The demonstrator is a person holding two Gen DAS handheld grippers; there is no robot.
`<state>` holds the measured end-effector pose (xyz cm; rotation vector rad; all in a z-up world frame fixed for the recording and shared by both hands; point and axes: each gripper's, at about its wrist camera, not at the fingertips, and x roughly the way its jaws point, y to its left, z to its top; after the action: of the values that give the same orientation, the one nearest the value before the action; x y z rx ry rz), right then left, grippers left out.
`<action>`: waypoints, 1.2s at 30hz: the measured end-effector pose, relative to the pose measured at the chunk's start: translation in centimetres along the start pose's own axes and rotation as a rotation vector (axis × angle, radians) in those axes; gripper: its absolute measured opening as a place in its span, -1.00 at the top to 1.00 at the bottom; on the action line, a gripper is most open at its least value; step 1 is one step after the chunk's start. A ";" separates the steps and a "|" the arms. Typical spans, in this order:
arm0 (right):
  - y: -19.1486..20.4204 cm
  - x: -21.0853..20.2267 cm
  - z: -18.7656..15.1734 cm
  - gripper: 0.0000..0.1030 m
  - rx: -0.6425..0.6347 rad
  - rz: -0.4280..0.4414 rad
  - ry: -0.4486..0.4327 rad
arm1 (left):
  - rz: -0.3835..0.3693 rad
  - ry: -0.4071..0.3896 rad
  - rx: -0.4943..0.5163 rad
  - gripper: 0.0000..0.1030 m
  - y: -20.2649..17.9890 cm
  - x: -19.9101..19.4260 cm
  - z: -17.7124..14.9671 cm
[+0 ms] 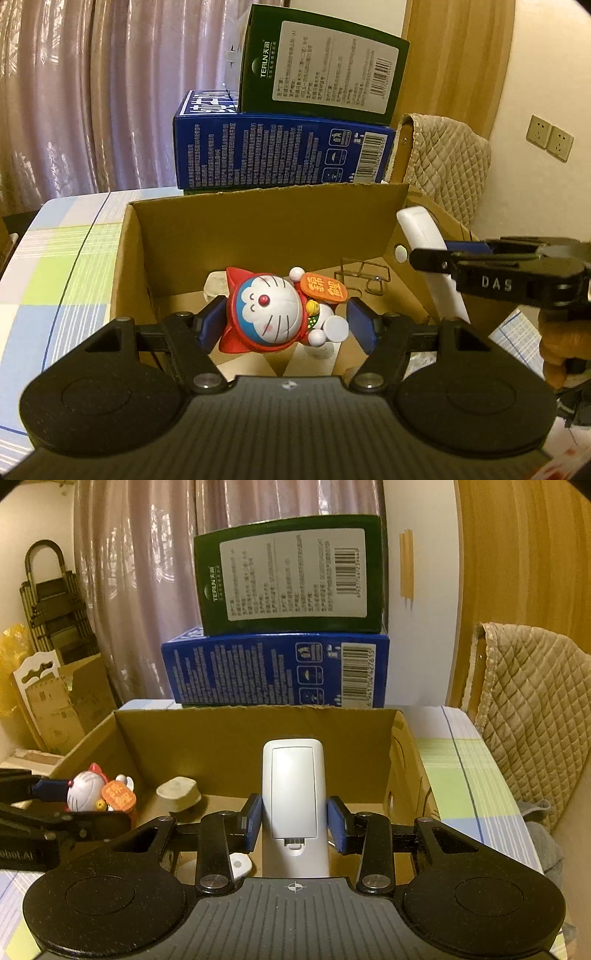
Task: Organize rigid objects
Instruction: 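Carry the figure and the remote over the box with both tools, then open the left tool to drop the figure into the box while the right tool lowers the remote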
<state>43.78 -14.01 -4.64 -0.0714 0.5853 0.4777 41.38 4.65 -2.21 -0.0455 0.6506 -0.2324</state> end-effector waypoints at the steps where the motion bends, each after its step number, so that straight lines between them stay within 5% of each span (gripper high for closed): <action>1: -0.1 0.0 0.0 0.32 -0.002 -0.002 0.002 | 0.002 -0.004 0.002 -0.27 0.0 0.0 0.2; 24: -2.0 1.3 1.9 0.32 0.014 -0.012 0.048 | -0.018 0.092 0.055 -0.28 -1.8 6.0 4.9; 36: -2.6 1.5 1.4 0.32 0.030 -0.013 0.073 | 0.002 0.047 0.001 -0.38 -0.9 5.7 5.5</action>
<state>46.75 -15.41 -4.50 -0.0648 0.6631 0.4549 48.96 2.29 -1.12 -0.0382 0.6972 -0.2323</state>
